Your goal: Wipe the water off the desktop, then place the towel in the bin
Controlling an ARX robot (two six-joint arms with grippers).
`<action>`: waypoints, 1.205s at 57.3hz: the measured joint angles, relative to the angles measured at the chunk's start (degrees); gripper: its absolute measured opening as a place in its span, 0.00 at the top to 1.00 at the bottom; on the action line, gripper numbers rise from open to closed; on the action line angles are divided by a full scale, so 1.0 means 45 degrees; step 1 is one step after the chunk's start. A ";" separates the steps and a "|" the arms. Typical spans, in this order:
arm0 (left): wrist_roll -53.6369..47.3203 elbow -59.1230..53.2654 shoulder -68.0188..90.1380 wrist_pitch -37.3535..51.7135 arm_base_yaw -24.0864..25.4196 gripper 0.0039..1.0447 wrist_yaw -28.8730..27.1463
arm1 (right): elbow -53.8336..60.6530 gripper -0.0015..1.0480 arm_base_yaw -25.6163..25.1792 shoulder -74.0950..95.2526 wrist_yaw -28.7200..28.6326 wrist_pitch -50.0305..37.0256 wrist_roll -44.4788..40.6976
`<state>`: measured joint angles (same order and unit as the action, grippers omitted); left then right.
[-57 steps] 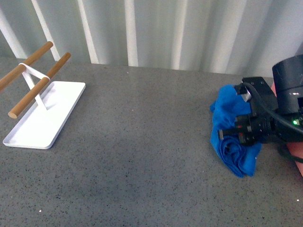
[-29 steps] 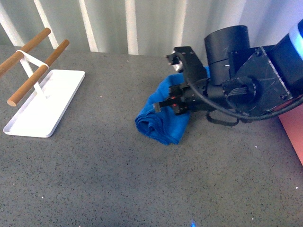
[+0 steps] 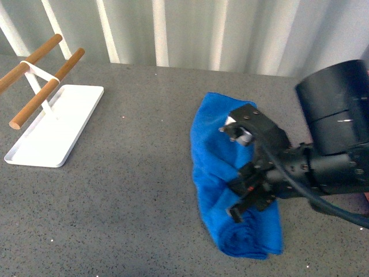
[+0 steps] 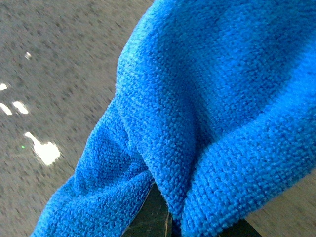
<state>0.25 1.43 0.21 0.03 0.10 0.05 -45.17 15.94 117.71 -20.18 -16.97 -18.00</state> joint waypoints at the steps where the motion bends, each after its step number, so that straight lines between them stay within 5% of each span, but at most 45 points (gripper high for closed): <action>1: -0.0005 0.0000 0.0000 0.0000 0.0000 0.06 -0.0005 | 0.0058 0.95 -0.0107 -0.0117 0.0049 0.0073 -0.0194; 21: 0.0000 0.0000 0.0000 0.0000 0.0000 0.06 0.0000 | -0.0656 0.95 -0.2720 -0.3405 0.0515 0.2497 -0.3118; 33: 0.0000 0.0000 0.0000 0.0000 0.0000 0.06 0.0000 | -0.3162 0.95 -0.3575 -0.5338 0.0748 0.3706 -0.3293; 42: -0.0005 0.0000 0.0000 0.0000 0.0000 0.06 0.0000 | -0.5027 0.95 -0.5523 -0.6416 0.0869 0.5013 -0.2943; 52: 0.0000 0.0000 0.0000 0.0000 0.0000 0.06 -0.0005 | -0.5105 0.95 -0.7499 -0.6382 0.0491 0.5848 -0.3376; 69: 0.0000 0.0000 0.0000 0.0000 0.0000 0.06 -0.0005 | -0.4119 0.95 -0.8850 -0.5221 0.0374 0.5445 -0.4284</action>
<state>0.25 1.43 0.21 0.03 0.10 0.03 -63.70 -23.88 94.21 -18.50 7.53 -37.28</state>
